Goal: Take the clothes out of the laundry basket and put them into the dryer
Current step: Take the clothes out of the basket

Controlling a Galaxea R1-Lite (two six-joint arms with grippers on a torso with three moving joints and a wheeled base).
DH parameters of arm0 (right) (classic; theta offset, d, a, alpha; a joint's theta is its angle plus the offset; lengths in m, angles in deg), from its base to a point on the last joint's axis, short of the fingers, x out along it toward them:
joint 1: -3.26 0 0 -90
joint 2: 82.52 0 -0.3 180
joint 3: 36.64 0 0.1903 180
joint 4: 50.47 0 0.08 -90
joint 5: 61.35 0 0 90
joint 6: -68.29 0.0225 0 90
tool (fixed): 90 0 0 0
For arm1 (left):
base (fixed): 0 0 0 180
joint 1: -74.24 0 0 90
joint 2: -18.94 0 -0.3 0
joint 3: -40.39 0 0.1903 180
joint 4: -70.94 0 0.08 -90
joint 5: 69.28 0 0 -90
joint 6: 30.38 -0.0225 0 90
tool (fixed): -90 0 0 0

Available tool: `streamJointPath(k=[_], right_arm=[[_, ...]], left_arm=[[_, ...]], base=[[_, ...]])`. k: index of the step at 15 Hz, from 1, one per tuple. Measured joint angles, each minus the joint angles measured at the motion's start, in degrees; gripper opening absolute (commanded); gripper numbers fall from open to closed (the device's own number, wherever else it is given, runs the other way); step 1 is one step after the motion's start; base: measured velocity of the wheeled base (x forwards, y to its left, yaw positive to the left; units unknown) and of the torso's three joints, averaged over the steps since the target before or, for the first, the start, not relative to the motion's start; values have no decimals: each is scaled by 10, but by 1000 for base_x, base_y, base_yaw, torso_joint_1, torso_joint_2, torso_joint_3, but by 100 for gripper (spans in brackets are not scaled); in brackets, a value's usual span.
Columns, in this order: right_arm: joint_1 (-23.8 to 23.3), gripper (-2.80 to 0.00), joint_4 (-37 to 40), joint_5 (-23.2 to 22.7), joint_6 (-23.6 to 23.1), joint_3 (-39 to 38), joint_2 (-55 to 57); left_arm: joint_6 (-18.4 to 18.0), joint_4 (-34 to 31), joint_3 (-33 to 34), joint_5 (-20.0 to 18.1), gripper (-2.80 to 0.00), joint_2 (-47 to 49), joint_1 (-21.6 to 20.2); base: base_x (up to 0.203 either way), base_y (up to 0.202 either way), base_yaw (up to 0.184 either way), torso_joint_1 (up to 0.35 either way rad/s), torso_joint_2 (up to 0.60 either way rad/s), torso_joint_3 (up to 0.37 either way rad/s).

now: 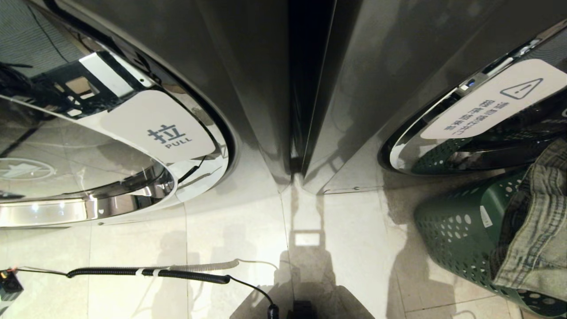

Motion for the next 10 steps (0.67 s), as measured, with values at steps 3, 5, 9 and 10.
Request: streamJointPath(k=[3,5,9,10], right_arm=[[88,-280,49,-1,3,-20,-61],[128,-280,63,7,2,-63,-93],[153,-280,20,18,2,-206,-118],[159,-280,-7,25,1,-248,-119]], left_arm=[[0,0,0,0,-280,0,0],[0,0,0,0,-280,0,0],[0,0,0,0,-280,0,0],[0,0,0,0,-280,0,0]], base=[[0,0,0,0,0,0],[0,0,0,0,0,0],[0,0,0,0,0,0],[0,0,0,0,0,0]])
